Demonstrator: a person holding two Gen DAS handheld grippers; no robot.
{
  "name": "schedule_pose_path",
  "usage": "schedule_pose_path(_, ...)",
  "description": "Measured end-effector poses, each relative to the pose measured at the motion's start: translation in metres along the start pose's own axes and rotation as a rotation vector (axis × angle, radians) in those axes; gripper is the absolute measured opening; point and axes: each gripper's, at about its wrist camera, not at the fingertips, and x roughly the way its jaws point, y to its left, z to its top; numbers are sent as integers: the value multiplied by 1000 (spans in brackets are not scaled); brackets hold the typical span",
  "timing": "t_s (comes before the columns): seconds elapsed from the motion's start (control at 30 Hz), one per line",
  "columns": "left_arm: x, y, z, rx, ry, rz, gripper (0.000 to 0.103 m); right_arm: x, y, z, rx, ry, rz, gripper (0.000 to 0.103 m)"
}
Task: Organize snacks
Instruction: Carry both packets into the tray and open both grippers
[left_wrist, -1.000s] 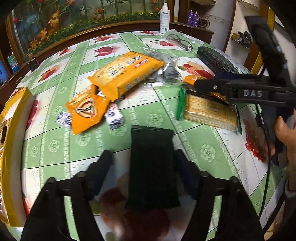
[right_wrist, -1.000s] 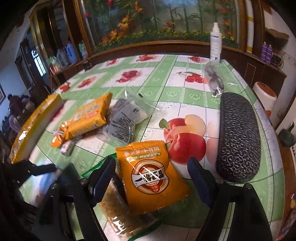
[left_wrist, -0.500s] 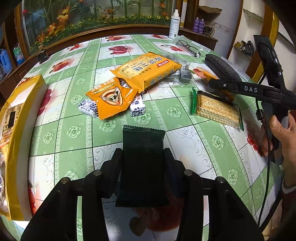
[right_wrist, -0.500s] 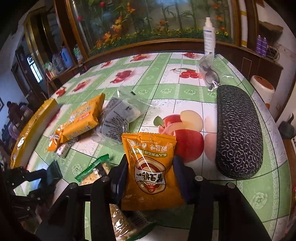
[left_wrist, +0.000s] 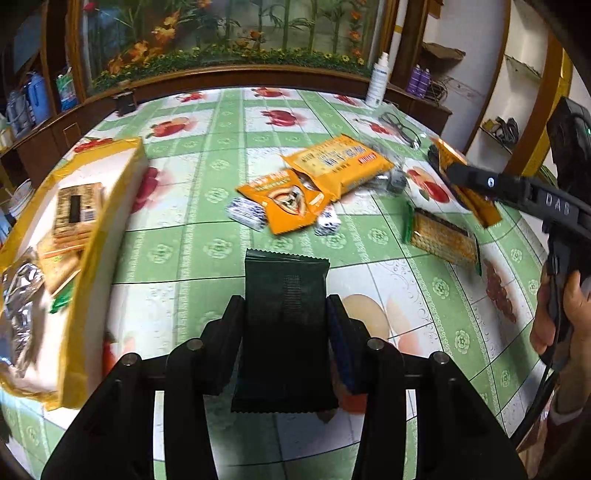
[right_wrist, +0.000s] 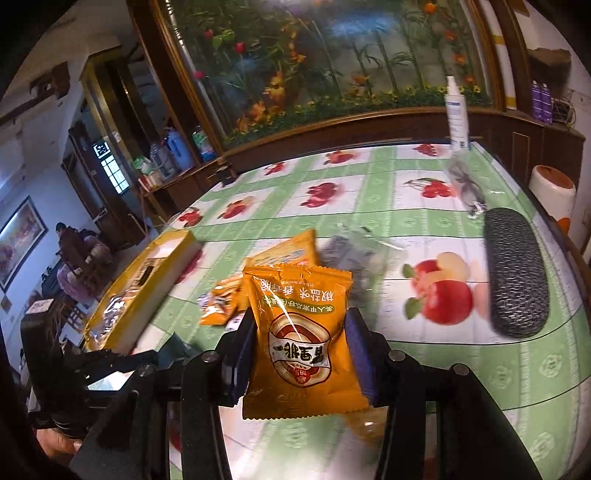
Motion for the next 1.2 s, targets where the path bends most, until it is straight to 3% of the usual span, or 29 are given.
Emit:
schedule_pose_path(0.27,-37,45,-1,-82,-78,86,42,26,59,-2,-57,41,98,48)
schedule_pose_path(0.73,-65,146,-17,-260,-118,222,43,89,169,4,-113,109,321,48)
schedule_pose_path(0.93,-61,171,-20,-304,-112,235,43,136,221,10,-155,148,360,48)
schedule_pose_path(1.2,-49,186,-18,-327,-96,246,43,178,259,17,-178,181,374,48)
